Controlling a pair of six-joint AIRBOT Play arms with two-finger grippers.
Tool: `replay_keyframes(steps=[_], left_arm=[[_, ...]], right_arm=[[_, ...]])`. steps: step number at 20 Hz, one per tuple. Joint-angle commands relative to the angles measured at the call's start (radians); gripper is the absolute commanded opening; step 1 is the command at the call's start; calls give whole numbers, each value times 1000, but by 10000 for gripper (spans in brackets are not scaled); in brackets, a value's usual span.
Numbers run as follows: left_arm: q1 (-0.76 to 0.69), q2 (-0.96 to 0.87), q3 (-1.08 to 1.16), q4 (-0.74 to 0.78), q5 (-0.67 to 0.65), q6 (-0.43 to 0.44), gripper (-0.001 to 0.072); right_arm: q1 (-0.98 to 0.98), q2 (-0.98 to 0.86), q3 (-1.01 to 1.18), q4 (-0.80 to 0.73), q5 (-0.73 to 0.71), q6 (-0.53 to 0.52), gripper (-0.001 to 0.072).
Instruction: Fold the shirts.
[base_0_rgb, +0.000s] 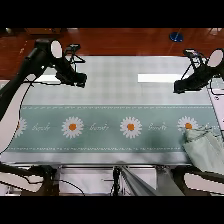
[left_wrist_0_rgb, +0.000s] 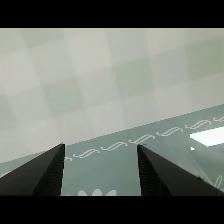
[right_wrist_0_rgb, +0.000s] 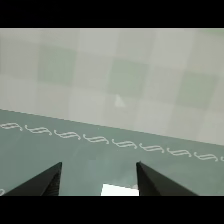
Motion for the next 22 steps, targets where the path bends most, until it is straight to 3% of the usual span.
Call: replay_keyframes(steps=[1, 12, 22], left_arm=[[1, -22, 0, 0, -1, 0, 537], [-3, -92, 0, -98, -7, 0, 537], [29, -30, 4, -97, -22, 37, 537]], right_arm=[[1, 0, 1, 0, 0, 0, 547], [1, 0, 1, 0, 0, 0, 547], [1, -1, 1, 0, 0, 0, 547]])
